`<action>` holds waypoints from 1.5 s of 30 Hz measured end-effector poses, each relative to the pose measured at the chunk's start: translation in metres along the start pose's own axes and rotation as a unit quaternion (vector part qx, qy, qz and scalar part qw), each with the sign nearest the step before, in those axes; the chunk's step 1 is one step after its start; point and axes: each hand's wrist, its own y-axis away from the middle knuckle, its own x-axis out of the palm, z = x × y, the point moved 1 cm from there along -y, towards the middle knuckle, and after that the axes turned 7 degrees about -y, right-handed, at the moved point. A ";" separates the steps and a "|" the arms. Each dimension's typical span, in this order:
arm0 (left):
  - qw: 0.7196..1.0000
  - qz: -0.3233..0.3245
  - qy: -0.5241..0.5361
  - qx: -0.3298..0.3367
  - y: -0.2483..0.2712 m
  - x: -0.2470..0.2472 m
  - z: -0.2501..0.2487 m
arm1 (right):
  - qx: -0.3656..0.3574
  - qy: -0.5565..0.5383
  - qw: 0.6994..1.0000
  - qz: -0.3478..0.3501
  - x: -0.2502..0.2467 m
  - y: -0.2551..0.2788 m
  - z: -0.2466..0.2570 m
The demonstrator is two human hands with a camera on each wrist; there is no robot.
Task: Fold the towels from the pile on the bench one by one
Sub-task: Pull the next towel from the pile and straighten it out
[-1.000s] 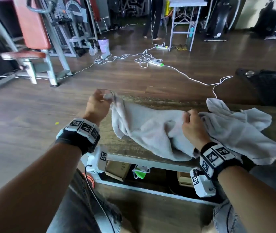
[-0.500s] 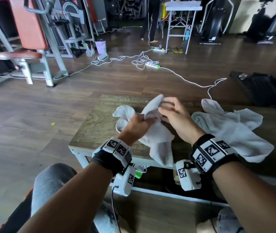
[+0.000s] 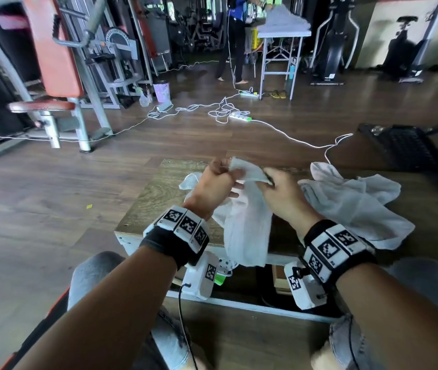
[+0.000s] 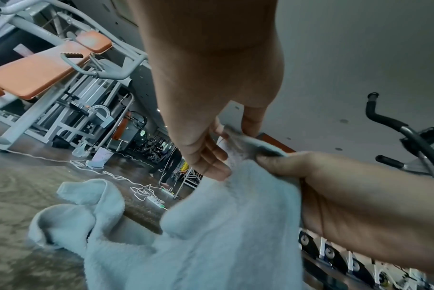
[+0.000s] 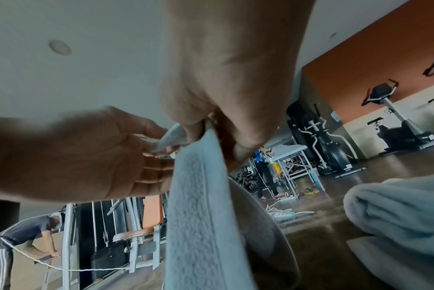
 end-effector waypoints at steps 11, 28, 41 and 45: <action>0.998 -0.041 -0.016 0.049 0.042 -0.005 -0.016 | -0.057 -0.007 0.995 0.077 -0.003 0.016 0.020; 0.990 -0.113 0.077 0.015 0.022 -0.030 -0.006 | -0.020 0.025 0.993 0.112 -0.006 0.036 0.008; 0.982 0.089 -0.134 0.099 0.023 -0.019 0.002 | -0.116 0.030 0.993 0.008 -0.012 0.011 0.027; 0.933 -0.007 -0.347 0.094 0.022 -0.038 0.023 | -0.121 -0.021 0.992 -0.041 -0.015 0.019 0.029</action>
